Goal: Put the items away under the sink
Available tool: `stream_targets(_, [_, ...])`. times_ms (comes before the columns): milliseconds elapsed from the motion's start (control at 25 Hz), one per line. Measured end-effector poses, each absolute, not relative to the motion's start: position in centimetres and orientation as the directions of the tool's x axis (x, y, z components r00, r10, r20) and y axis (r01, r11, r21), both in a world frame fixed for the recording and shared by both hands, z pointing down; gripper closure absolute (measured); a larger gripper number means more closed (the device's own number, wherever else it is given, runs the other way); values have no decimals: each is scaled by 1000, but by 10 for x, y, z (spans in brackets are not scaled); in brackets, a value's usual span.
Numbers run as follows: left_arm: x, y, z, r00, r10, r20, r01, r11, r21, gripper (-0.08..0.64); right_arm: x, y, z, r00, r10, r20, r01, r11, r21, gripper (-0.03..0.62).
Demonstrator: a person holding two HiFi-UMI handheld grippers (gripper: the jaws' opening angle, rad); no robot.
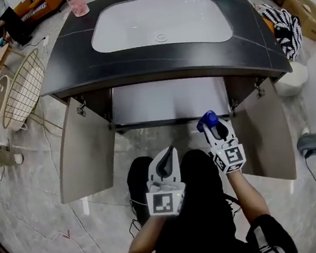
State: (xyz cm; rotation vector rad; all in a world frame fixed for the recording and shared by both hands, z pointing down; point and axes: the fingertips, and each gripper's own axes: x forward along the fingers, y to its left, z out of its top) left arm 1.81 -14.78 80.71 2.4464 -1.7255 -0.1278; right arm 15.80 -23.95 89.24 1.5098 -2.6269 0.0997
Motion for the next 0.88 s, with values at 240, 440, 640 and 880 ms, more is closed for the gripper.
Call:
stream_targets(240, [18,-147,808,326,-945,31,-933,-317,169,545,161,-264,928,-492,-855,167,-864,502,28,449])
stream_targets(440, [24,-152,811,349,-937,18,-923,-341,178,545,163,-293,962,-492,-854,172,-861,506,50,449])
stream_targets(640, [23,-152,812,342,-940,11,-924,-334,188,545,165,-324,994,-475,-858,196,-867,494,61,451])
stream_targets(880, [20,-151,817,335,-942,19,-927,-325,187,545,162,-363,1025,-468,-859,206,-866,492,86,451])
